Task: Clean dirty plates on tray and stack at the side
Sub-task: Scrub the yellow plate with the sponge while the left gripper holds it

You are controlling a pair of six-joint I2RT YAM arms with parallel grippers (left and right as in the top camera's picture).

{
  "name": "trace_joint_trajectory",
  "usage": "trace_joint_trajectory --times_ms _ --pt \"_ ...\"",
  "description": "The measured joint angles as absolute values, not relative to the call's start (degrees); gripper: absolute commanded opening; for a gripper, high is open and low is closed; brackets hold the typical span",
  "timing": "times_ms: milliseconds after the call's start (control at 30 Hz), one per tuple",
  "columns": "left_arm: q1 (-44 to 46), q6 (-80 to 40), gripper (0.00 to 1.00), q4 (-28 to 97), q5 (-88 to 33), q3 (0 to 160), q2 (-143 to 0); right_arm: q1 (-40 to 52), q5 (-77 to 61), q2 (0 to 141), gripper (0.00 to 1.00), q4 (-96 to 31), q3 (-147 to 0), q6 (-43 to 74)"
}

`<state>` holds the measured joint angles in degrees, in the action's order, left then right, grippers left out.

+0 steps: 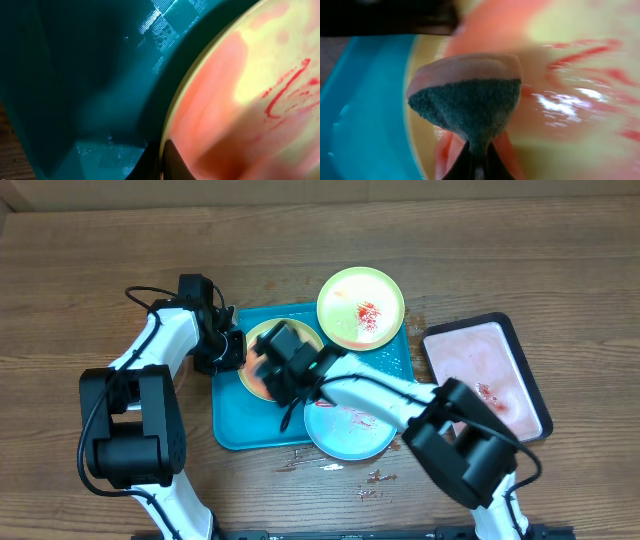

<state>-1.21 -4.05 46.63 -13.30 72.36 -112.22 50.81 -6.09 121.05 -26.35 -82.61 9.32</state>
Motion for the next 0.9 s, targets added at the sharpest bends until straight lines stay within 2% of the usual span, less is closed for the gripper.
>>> trace_joint_trajectory --times_ms 267,633,733,900 --pt "-1.2 -4.1 0.04 46.7 -13.3 72.4 -112.3 50.0 -6.7 122.5 0.04 -23.4 -83.1 17.3" --pt "-1.2 -4.1 0.04 46.8 -14.3 72.4 -112.3 38.6 -7.6 124.9 0.04 -15.6 -83.2 29.6" --pt "-1.1 -4.1 0.04 47.0 -14.4 72.4 -112.3 38.5 -7.5 125.1 0.04 -18.6 -84.2 31.1" --pt "-1.1 -4.1 0.04 47.2 -14.8 72.4 -112.4 38.3 -9.1 125.1 0.04 -30.5 -88.1 30.9"
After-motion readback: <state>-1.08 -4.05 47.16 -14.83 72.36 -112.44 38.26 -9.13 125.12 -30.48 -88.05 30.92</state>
